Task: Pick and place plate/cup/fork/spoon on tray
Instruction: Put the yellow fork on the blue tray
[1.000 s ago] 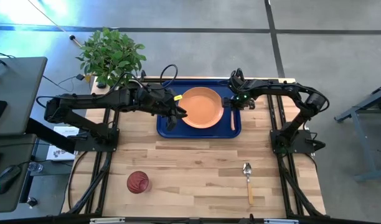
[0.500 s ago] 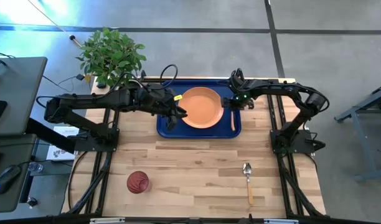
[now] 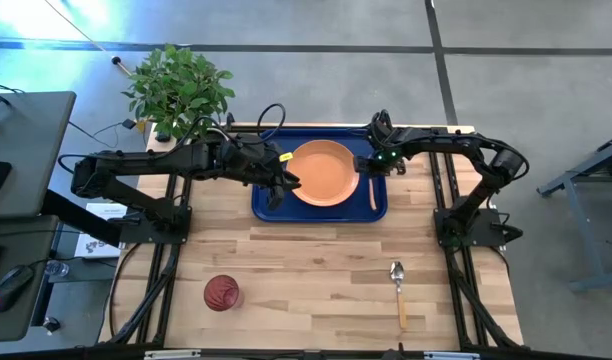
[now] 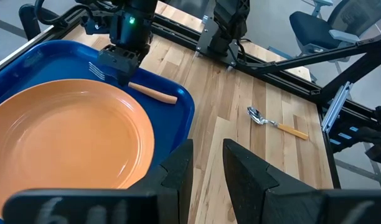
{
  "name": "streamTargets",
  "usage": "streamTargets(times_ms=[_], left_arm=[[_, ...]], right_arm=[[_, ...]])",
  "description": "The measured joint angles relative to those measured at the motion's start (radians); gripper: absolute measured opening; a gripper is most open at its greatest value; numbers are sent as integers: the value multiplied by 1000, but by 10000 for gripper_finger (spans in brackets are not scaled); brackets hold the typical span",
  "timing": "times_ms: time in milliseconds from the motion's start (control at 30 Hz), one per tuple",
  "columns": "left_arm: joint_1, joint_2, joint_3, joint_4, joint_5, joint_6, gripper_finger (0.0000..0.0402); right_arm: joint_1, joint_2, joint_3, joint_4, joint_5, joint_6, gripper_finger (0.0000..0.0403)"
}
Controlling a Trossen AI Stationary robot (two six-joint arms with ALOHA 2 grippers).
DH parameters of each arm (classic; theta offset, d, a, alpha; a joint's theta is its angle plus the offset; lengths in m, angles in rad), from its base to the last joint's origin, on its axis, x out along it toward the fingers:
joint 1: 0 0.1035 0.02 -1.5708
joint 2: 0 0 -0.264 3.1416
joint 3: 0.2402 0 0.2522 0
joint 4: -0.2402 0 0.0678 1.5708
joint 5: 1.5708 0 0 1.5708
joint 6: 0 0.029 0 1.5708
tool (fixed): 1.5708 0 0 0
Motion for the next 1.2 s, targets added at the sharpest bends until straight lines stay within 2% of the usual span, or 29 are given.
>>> streamTargets(times_ms=[200, 367, 800, 1200], left_arm=[[1, 0, 0, 0, -4, 0, 78], [2, 0, 0, 0, -46, 0, 78], [2, 0, 0, 0, -47, -1, 78], [2, 0, 0, 0, -47, -35, 78]], right_arm=[[0, 0, 0, 26, -15, 18, 92], [1, 0, 0, 51, -29, 42, 92], [1, -1, 0, 51, -53, 51, 92], [13, -2, 0, -58, -57, -29, 74]])
